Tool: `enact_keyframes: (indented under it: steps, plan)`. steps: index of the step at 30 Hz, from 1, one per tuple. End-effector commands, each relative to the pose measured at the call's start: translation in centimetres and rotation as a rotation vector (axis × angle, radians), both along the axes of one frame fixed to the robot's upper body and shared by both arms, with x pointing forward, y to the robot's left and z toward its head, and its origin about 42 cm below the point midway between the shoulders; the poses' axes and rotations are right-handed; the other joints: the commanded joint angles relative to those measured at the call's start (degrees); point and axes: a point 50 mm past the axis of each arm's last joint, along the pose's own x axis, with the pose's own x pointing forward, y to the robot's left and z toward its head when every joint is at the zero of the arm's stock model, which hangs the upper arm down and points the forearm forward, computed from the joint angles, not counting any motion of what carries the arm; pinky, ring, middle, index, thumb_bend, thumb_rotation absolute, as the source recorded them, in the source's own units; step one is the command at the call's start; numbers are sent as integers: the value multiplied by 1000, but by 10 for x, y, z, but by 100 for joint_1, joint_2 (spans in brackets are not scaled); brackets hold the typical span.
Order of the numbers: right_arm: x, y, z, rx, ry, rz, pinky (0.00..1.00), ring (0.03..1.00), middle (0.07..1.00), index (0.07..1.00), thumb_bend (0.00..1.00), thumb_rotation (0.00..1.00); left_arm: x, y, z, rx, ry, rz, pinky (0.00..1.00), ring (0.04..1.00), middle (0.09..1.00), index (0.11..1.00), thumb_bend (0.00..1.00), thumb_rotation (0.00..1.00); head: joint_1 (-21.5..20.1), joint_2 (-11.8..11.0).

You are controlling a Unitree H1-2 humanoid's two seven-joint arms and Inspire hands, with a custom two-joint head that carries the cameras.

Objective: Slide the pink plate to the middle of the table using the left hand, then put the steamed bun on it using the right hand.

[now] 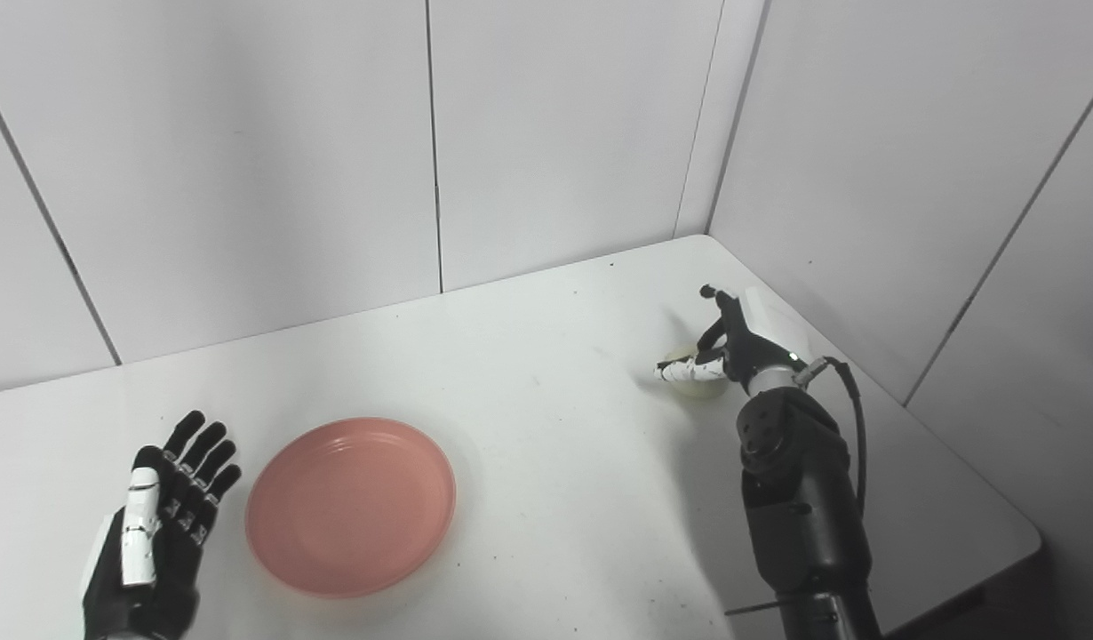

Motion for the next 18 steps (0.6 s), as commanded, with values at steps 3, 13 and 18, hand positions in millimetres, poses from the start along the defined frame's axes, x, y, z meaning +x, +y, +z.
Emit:
enact_keyframes:
  steps: [3, 13, 18]
  plan:
    - [7, -8, 12, -66, -15, -16, 227, 320, 453, 843, 767, 304, 2, 1, 1, -8, 5, -6, 954, 939, 920, 890, 488, 967, 1, 12]
    - [6, -9, 12, -105, -30, -34, 623, 776, 829, 836, 778, 363, 2, 0, 0, -7, 5, -14, 958, 942, 924, 894, 474, 993, 5, 34]
    - [0, -6, 24, -94, -150, -28, 729, 867, 886, 834, 806, 314, 0, -2, 2, -8, 0, -14, 919, 919, 907, 874, 499, 945, -38, 29]
